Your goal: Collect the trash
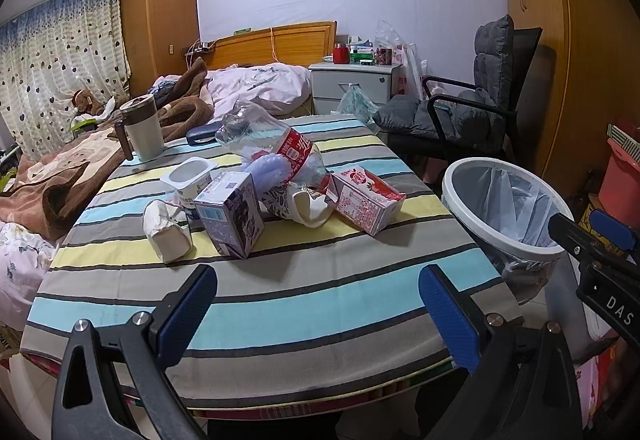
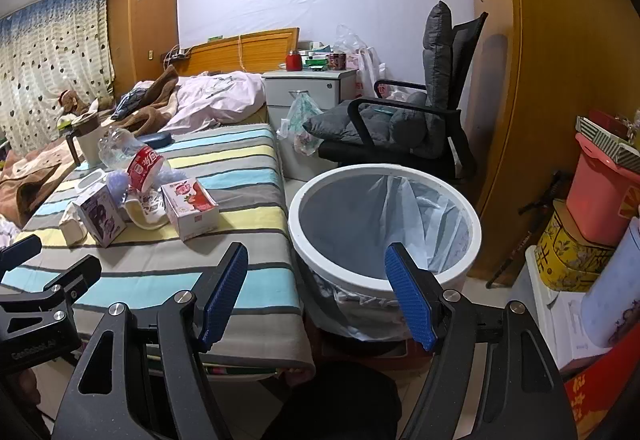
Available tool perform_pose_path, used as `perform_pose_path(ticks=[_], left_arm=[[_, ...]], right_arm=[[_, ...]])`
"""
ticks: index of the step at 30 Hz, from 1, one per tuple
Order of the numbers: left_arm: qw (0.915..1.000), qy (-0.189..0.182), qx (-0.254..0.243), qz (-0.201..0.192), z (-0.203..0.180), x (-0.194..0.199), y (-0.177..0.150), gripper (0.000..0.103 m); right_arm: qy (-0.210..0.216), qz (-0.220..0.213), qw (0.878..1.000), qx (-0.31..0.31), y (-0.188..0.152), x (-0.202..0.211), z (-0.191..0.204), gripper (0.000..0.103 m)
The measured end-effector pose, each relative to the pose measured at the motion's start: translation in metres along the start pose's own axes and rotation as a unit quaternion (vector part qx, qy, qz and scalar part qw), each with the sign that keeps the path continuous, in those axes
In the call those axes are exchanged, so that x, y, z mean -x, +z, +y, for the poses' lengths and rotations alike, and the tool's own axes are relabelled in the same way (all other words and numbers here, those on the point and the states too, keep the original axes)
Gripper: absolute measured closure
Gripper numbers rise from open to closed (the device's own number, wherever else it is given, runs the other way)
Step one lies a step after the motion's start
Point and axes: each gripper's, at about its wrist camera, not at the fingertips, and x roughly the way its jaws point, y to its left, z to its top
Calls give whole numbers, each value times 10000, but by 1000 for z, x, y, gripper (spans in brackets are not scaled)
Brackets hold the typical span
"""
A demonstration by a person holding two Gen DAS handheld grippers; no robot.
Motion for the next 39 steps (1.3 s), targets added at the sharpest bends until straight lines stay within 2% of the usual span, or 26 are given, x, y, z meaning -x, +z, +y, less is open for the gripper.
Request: perform_pose_path(ticks=[39], left_arm=[[10000, -5, 78, -15, 5, 7, 0, 1]], right_arm=[[0, -27, 10000, 29, 1, 3, 2, 31]])
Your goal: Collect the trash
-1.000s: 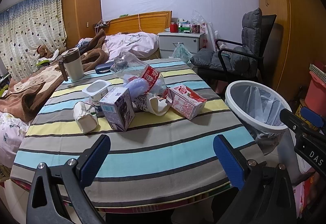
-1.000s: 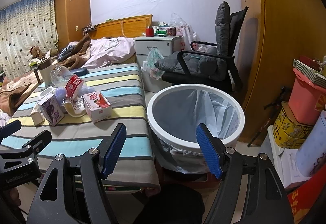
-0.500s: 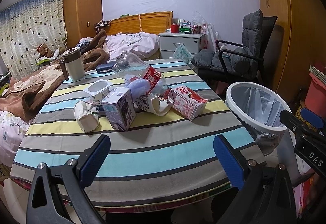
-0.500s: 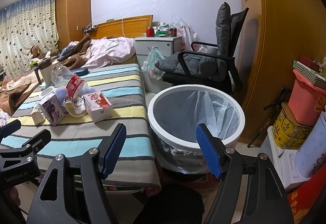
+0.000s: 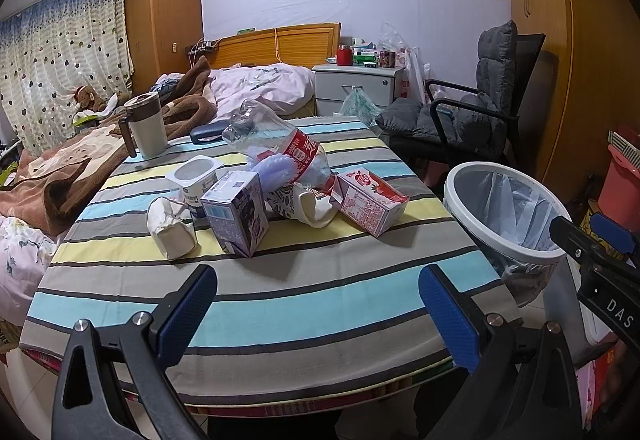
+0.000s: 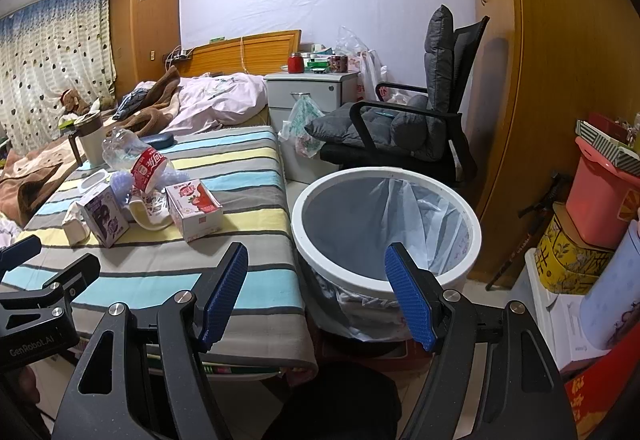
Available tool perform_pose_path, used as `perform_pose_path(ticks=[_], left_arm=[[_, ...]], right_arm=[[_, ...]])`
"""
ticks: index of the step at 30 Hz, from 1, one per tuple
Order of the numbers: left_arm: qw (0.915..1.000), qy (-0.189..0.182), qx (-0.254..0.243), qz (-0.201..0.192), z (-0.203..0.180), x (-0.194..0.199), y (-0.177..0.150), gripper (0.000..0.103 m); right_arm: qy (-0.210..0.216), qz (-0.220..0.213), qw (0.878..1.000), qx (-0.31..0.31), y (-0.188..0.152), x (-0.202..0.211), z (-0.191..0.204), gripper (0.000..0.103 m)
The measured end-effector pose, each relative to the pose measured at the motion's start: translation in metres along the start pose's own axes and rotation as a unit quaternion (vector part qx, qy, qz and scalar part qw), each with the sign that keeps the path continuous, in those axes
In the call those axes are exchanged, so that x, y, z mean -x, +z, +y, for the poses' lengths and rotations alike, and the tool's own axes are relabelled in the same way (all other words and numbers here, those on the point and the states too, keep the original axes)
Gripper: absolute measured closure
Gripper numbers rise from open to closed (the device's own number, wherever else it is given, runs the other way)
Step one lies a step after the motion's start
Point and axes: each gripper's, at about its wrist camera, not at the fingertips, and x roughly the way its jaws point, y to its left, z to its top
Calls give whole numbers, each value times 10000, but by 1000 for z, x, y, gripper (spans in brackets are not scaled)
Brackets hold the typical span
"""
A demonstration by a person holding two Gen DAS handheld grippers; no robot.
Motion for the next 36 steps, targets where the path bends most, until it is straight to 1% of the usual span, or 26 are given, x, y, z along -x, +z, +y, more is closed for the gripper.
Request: perform_pose_path(ticks=[28, 33, 36], left_arm=[[10000, 10, 48, 9, 8, 2, 1, 1], [10000, 15, 70, 60, 10, -3, 1, 1], [9997, 160, 97, 149, 16, -8, 1, 1]], right_arm=[[2, -2, 10000, 7, -1, 1, 1, 31], [24, 26, 10000, 20, -1, 0, 2, 31], [143, 51, 9999, 44, 0, -6, 6, 31]])
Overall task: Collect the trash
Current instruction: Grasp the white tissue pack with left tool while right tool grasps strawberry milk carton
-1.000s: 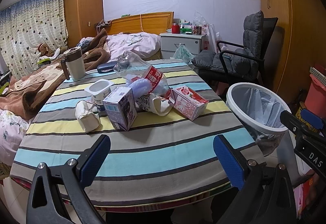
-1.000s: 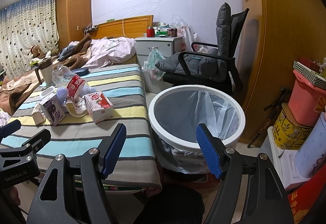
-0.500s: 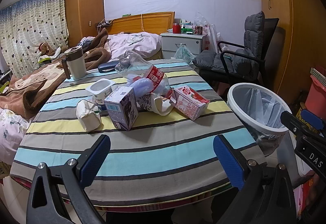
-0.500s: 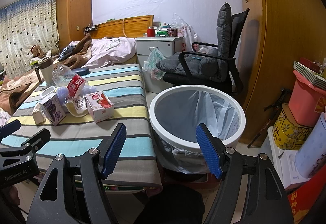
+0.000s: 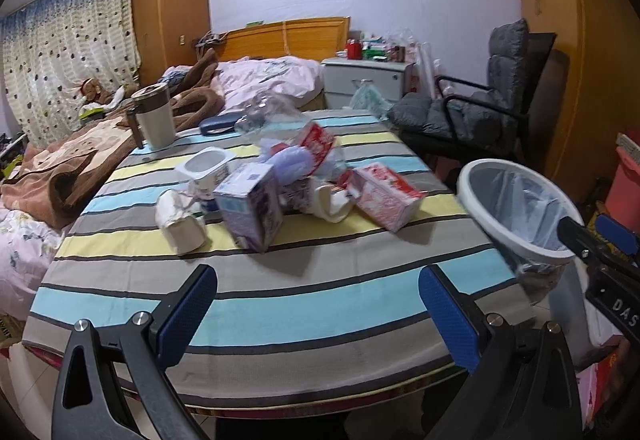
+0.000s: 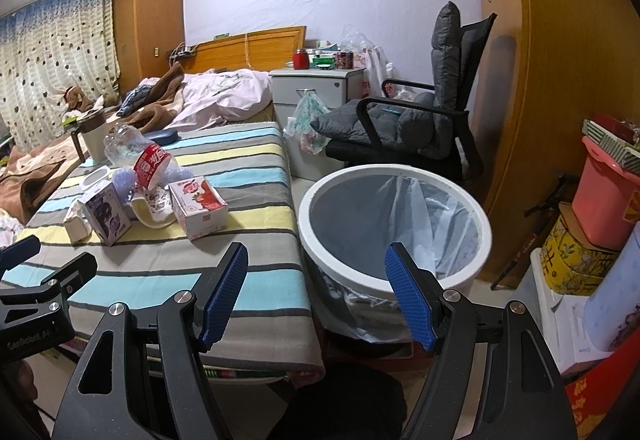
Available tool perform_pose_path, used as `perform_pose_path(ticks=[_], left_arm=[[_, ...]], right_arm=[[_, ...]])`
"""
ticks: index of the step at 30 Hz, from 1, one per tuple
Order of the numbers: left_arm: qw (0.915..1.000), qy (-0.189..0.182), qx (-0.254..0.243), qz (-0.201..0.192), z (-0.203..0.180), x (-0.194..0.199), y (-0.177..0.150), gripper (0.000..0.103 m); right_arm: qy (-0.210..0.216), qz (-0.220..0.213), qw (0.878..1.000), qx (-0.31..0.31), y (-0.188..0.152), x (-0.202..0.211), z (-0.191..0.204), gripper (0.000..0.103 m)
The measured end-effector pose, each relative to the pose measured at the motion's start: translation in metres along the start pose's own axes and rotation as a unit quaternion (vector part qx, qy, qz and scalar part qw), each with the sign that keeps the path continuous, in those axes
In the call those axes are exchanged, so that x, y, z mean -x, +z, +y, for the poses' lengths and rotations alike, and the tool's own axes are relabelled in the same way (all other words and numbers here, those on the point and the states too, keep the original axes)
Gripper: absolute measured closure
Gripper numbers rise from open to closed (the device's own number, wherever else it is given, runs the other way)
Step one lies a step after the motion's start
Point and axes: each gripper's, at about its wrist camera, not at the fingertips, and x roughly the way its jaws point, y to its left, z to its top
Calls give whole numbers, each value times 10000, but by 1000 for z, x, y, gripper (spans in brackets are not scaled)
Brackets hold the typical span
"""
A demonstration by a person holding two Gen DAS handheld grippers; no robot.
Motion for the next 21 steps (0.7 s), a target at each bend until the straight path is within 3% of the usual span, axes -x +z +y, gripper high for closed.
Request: perform_pose_path(ticks=[11, 17, 21], left_arm=[[9989, 255, 304, 251, 51, -21, 0, 1], [9960, 320, 794, 246, 94, -29, 10, 1], [9934, 439, 998, 357, 119, -41, 12, 1]], right_arm=[[1029, 105, 9945, 136, 14, -44, 19, 31], [1720, 248, 9840, 397, 24, -62, 40, 31], [1876, 385, 9797, 585, 30, -77, 50, 31]])
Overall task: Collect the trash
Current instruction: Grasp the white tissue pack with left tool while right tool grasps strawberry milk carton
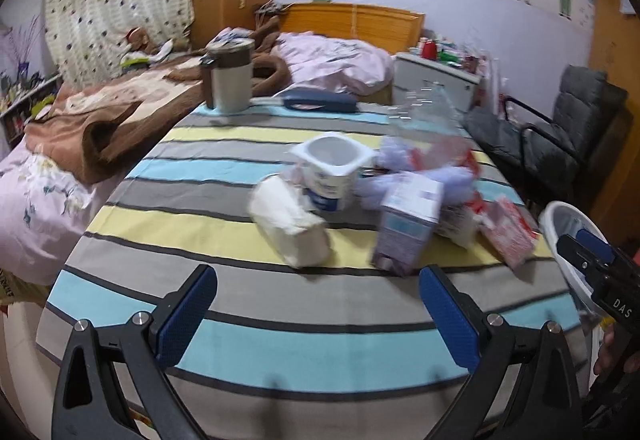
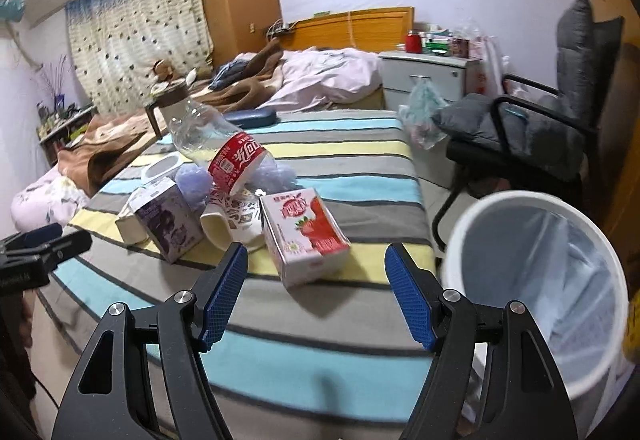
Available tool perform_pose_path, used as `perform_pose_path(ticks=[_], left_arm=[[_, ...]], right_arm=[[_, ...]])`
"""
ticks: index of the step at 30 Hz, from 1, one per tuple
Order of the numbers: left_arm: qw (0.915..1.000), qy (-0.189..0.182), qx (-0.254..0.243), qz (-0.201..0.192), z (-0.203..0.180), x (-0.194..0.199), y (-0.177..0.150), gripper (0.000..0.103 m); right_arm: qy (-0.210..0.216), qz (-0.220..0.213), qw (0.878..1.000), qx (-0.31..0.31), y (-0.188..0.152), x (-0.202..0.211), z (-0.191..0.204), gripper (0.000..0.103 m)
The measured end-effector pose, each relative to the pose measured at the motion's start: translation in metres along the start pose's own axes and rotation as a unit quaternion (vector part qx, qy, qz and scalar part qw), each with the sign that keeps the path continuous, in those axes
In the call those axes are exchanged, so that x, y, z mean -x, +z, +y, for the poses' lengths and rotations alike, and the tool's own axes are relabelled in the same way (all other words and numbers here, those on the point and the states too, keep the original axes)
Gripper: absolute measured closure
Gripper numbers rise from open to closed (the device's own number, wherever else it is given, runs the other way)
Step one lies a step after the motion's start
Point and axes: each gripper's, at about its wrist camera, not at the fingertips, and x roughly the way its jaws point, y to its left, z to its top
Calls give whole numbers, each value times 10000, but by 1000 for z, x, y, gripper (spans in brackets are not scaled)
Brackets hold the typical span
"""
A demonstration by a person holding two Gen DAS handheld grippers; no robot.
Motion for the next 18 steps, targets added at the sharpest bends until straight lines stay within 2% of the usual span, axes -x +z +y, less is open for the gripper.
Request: perform_pose_path(ticks=[8, 15, 18], left_arm=[[9986, -42, 423, 323, 32, -30, 12, 1], [9973, -36, 529, 499, 32, -58, 29, 1], [9956, 116, 606, 708, 34, -75, 32, 3]], right_arm=[[124, 294, 9995, 48, 12, -22, -5, 31], [220, 611, 9978, 116, 14, -38, -3, 31], [223, 751, 9968, 158, 13, -43, 0, 31]])
